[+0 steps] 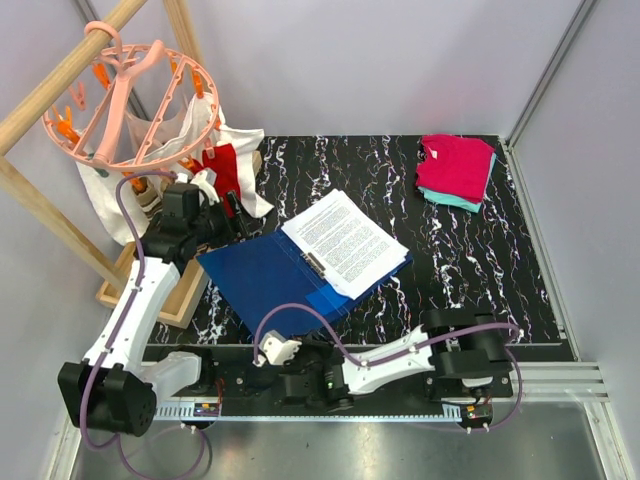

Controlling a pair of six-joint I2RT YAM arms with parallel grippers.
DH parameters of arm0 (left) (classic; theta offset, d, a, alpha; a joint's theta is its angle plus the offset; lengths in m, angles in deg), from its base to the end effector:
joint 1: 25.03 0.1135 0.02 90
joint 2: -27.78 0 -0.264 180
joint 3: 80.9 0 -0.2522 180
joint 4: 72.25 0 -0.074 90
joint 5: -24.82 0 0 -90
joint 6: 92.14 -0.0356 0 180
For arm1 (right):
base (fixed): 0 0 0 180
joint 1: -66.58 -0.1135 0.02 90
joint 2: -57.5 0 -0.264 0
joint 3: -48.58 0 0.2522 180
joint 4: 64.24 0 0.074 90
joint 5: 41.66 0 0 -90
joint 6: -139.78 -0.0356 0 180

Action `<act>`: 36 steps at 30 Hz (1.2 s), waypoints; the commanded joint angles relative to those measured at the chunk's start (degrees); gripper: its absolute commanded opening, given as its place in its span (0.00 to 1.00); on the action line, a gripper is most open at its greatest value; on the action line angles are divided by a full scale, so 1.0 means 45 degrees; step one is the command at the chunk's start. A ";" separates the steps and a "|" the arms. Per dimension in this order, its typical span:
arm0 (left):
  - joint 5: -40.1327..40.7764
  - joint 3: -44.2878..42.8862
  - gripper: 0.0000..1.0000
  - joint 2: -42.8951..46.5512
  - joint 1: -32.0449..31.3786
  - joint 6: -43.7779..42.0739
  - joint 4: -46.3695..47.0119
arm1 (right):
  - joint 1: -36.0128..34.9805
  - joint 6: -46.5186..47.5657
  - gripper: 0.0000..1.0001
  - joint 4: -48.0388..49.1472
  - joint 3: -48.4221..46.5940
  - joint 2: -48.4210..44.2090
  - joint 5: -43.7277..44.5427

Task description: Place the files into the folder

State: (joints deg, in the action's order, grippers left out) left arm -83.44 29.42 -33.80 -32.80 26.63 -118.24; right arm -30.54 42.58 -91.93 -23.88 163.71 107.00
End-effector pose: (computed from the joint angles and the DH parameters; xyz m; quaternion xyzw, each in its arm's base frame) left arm 0.2255 -0.0420 0.3150 -0.0931 0.8848 -0.2713 0.3671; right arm -0.0129 0.3487 0.1456 -0.5115 0.6832 -0.1214 0.5068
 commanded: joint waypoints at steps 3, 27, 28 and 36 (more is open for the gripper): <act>0.0188 -0.0267 0.72 0.0852 0.0125 -0.0162 0.0209 | 0.0312 0.0181 0.00 0.2374 0.1303 -0.2386 0.0503; 0.0076 -0.0856 0.80 0.0794 0.0028 0.0343 0.0325 | 1.4332 -0.8768 0.00 0.7038 0.7869 -0.7792 -1.5840; -0.0023 -0.0564 0.80 0.0775 0.0008 0.0383 0.0365 | 1.4723 -0.9003 0.00 0.7970 0.7810 -0.7261 -1.6523; -0.0375 0.0764 0.81 0.0892 -0.0811 0.0714 0.0813 | 1.6698 -0.9942 0.00 0.9600 0.4708 -0.2006 -2.0532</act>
State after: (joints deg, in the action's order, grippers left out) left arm -82.26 30.76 -30.46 -34.61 28.45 -118.81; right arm 42.94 -0.15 -54.66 5.08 147.54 26.28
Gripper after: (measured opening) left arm 0.803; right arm 0.008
